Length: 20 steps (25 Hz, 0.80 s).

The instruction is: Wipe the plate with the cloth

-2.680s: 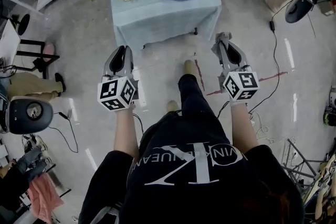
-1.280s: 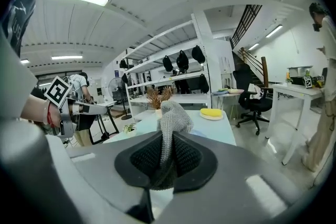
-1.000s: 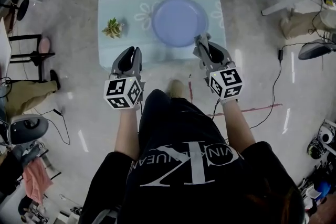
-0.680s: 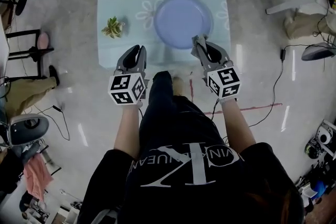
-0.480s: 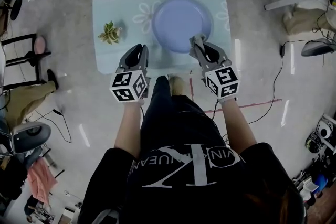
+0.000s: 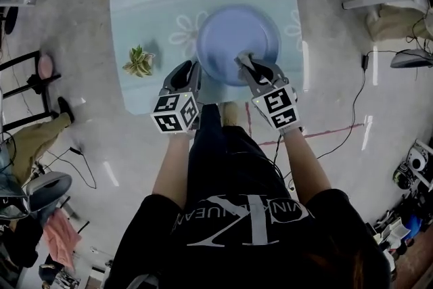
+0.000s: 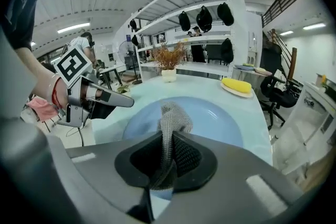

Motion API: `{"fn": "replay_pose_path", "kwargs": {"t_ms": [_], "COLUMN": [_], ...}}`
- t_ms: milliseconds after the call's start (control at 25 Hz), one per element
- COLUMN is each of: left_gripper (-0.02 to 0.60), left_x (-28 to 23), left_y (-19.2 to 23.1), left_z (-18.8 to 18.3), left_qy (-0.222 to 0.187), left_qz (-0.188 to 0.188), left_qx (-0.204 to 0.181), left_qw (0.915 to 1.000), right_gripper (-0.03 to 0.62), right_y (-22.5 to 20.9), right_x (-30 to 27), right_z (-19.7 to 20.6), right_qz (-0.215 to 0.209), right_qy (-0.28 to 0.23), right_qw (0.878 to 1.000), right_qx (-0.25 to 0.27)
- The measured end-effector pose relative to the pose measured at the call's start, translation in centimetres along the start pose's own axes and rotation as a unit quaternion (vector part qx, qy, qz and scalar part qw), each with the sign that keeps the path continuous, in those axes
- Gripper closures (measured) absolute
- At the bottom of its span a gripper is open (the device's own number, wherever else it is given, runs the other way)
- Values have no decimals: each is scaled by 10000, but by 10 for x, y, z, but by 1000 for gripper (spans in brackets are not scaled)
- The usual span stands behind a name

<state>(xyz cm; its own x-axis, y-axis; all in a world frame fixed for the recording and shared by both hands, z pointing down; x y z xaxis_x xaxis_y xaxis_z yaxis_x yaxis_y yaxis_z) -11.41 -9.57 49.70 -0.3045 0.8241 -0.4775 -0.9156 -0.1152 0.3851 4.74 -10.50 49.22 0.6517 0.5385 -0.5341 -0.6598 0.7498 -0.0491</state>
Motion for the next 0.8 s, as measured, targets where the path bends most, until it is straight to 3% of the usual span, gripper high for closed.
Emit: {"fn": "replay_pose_path", "kwargs": {"t_ms": [320, 800], "left_gripper": [581, 581], "left_x": [-26, -35], "left_y": [10, 8], "left_z": [17, 21], "left_qy": [345, 395], "left_qz": [88, 254], "left_qx": [207, 517], "left_qw": [9992, 9976], "right_gripper": [554, 555], "right_y": [14, 34], "right_x": [-56, -118], "right_z": [1, -6], "right_qz": [-556, -1083], "right_qy": [493, 777], "right_qw": [9947, 9823], "right_qx": [712, 1319]}}
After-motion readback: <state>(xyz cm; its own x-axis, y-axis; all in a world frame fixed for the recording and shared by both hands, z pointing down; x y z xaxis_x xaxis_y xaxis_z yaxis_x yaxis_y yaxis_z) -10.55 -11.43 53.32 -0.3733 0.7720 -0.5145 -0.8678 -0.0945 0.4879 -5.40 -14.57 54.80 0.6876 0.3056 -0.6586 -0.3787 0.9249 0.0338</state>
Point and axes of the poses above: the fingertips, and each gripper's own axes: x backward along the fingers, y to its left, z out of its underside, the point moved 2 cm from there along x, backward along the fingers, and after that the axes turned 9 degrees about -y, right-handed, at the moved point
